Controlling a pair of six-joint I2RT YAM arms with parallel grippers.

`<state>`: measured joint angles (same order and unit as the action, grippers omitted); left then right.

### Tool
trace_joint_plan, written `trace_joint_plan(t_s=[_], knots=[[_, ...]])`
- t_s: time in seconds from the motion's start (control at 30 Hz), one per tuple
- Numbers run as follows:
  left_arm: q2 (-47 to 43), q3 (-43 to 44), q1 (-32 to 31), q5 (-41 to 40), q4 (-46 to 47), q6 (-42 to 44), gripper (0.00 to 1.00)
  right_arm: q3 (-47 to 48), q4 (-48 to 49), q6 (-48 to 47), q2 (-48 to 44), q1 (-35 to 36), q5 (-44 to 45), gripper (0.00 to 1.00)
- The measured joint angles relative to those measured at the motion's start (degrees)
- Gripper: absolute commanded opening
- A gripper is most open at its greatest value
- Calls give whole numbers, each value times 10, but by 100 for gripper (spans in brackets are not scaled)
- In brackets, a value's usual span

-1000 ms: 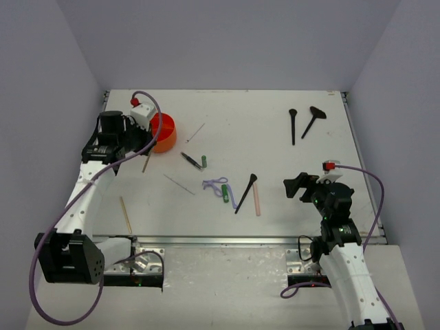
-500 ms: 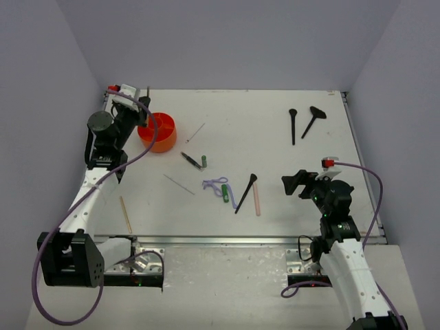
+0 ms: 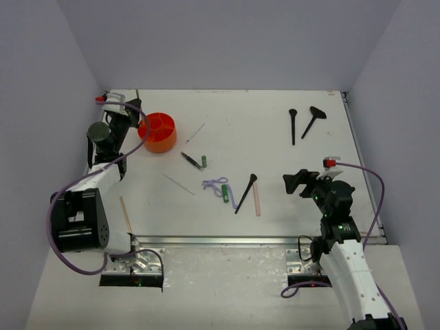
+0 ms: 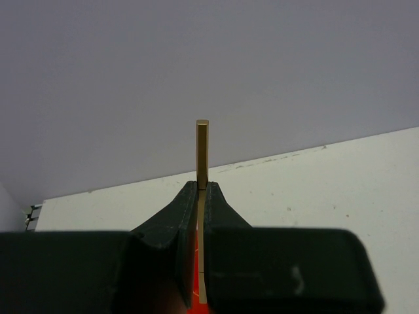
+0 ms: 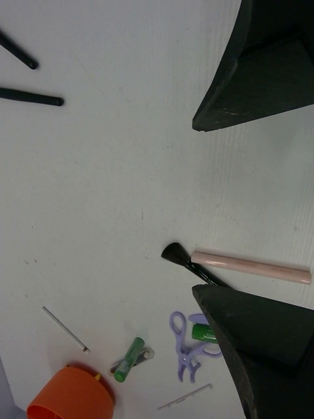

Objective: Organize the makeup

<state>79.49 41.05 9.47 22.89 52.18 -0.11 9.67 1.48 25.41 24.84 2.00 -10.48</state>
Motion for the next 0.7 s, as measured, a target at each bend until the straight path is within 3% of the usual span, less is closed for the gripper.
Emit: trace_joint_plan(t_s=[0.43, 0.7], knots=[[126, -18, 11, 8, 96, -15, 0, 6, -3, -17, 0, 0, 1, 99], [152, -23, 17, 29, 134, -19, 0, 8, -5, -31, -14, 0, 14, 99]])
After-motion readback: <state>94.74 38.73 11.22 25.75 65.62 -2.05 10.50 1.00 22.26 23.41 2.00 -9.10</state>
